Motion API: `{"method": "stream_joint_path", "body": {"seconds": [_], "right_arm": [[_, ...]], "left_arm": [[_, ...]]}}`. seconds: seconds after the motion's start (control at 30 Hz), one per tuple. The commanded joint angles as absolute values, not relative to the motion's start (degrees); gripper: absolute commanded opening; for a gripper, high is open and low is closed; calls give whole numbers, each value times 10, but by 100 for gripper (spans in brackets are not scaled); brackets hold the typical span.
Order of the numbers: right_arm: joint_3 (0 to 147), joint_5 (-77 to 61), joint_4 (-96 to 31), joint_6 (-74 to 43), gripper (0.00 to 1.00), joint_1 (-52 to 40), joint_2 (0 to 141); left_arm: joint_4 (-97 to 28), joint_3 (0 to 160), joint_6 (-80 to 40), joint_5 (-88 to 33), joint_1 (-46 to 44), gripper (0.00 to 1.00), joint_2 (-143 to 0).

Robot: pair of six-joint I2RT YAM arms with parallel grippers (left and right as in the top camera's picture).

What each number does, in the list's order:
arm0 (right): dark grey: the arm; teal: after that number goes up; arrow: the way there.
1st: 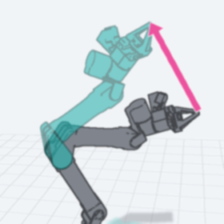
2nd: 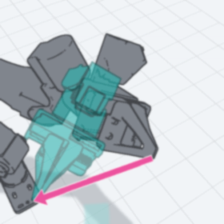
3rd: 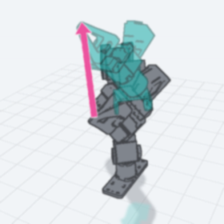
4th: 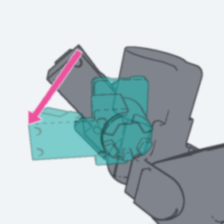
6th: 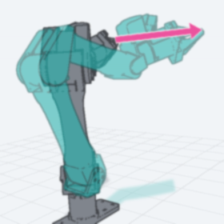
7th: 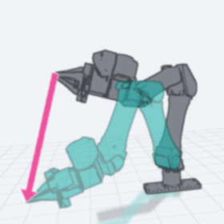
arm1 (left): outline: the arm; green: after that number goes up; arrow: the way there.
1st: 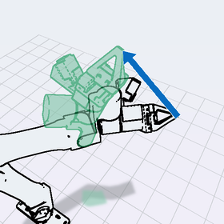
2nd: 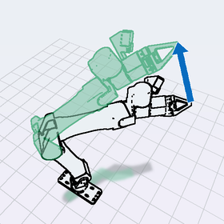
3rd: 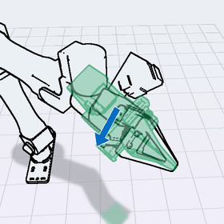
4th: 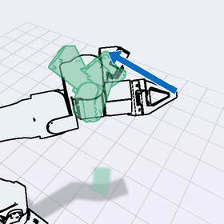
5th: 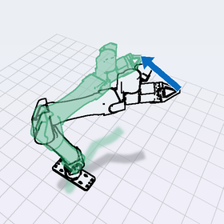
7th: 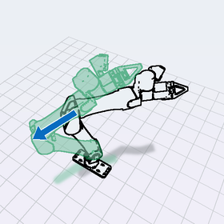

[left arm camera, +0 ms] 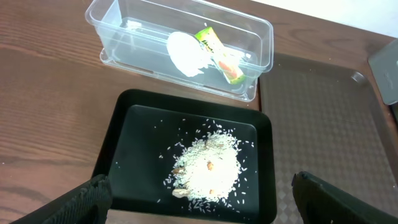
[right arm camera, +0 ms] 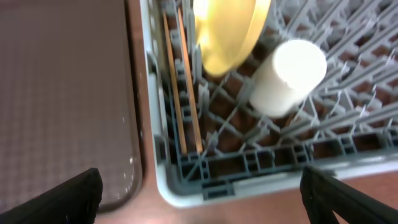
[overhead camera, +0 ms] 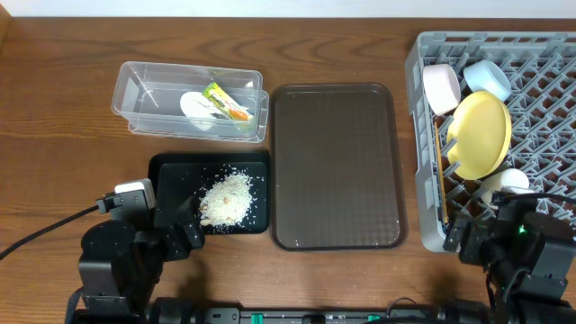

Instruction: Sort waste into correct bins and load items into the dishwasher rack

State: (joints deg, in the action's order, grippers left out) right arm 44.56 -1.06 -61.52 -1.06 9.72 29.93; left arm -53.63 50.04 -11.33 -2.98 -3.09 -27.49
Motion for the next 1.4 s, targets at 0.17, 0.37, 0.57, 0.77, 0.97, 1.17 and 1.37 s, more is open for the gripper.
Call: {"method": "stream_joint_path", "body": {"seconds": [0.17,0.37,0.57,0.77,0.97,1.17,1.37], "right_arm": [[441,-3,-639,-17,99,100,291],[379,-33,-488,-16,99,74,213],[235,-37,-283,-16,99,55,79],[110,-39,-93,-16,99,48,17],[22,-39,41,44,99,48,3],[3,-46,-40,46,99,48,3],[3,-50,-38,37,99,48,3]], "left_arm": [[-538,494,-114,-23,-28,95,-273],[-538,495,-114,-23,-28,95,-273],[-538,494,-114,-23,-28,95,-273],[-538,495,-114,-23,-28,95,-273],[-538,494,-114,-23,-28,95,-273],[-538,495,-114,-23,-28,95,-273],[-538,495,-114,-23,-28,95,-273]]}}
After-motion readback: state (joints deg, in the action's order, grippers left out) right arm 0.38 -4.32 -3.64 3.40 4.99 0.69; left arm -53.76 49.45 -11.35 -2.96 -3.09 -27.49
